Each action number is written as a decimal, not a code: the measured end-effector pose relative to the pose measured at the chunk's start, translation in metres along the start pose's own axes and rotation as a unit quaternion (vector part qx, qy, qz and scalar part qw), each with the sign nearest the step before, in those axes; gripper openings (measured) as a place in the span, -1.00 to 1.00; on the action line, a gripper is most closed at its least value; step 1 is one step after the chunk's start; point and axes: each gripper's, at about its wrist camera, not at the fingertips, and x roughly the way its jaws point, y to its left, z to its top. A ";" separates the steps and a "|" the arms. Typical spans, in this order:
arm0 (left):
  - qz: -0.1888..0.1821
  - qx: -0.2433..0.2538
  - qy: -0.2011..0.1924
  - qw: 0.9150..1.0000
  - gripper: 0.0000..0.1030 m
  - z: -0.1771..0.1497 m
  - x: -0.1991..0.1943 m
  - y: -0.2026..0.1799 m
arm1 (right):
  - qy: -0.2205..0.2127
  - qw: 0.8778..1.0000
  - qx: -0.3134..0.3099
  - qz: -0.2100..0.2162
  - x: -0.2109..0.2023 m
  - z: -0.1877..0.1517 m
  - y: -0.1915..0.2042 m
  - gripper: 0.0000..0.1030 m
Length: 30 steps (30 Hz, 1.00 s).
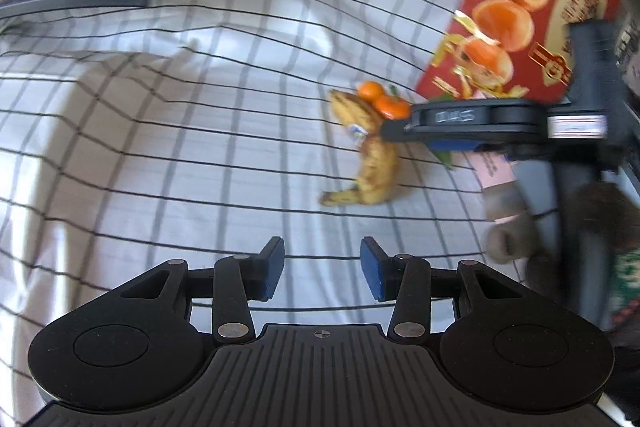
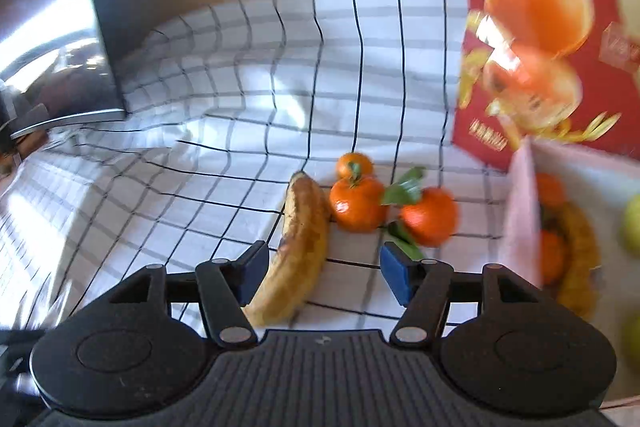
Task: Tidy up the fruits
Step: 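Move the right gripper to the yellow banana and close on it, then grasp a tangerine with the left gripper while the right gripper lifts the banana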
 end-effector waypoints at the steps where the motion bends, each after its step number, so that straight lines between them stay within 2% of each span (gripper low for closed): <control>1: 0.003 -0.004 -0.002 1.000 -0.10 0.000 -0.002 0.004 | 0.009 1.000 0.011 0.000 0.012 0.001 0.003 0.21; 4: 0.014 -0.017 -0.003 1.000 -0.10 0.000 -0.004 0.019 | 0.036 0.999 0.028 -0.007 0.041 -0.004 0.008 0.24; 5: 0.017 -0.021 -0.003 1.000 -0.10 0.000 -0.004 0.023 | 0.023 0.999 0.019 -0.014 0.041 -0.007 0.012 0.31; 7: 0.023 -0.031 -0.001 0.999 -0.10 0.001 -0.002 0.030 | 0.025 0.999 -0.004 -0.025 0.045 -0.010 0.021 0.34; 9: 0.024 -0.037 0.000 0.999 -0.10 0.004 0.000 0.035 | 0.025 0.999 -0.031 -0.025 0.046 -0.014 0.029 0.32; 11: 0.022 -0.037 0.000 0.999 -0.10 0.006 0.002 0.035 | 0.025 0.997 -0.064 -0.035 0.042 -0.020 0.038 0.00; 12: 0.021 -0.035 0.000 0.999 -0.10 0.008 0.004 0.034 | 0.026 0.996 -0.073 -0.037 0.040 -0.021 0.039 0.00; 17: 0.010 -0.018 0.003 1.000 -0.10 0.015 0.013 0.018 | 0.049 0.997 -0.053 0.014 0.015 -0.032 0.022 -0.15; 22: -0.012 0.021 0.004 1.000 -0.10 0.021 0.024 -0.011 | 0.062 0.996 -0.052 0.045 -0.027 -0.065 0.004 -0.22; 26: -0.031 0.076 -0.003 0.997 -0.10 0.031 0.038 -0.042 | 0.068 0.995 -0.053 0.054 -0.061 -0.095 -0.012 -0.23; 30: -0.046 0.137 -0.014 0.989 -0.10 0.056 0.061 -0.069 | 0.043 0.996 -0.062 0.047 -0.094 -0.114 -0.024 -0.24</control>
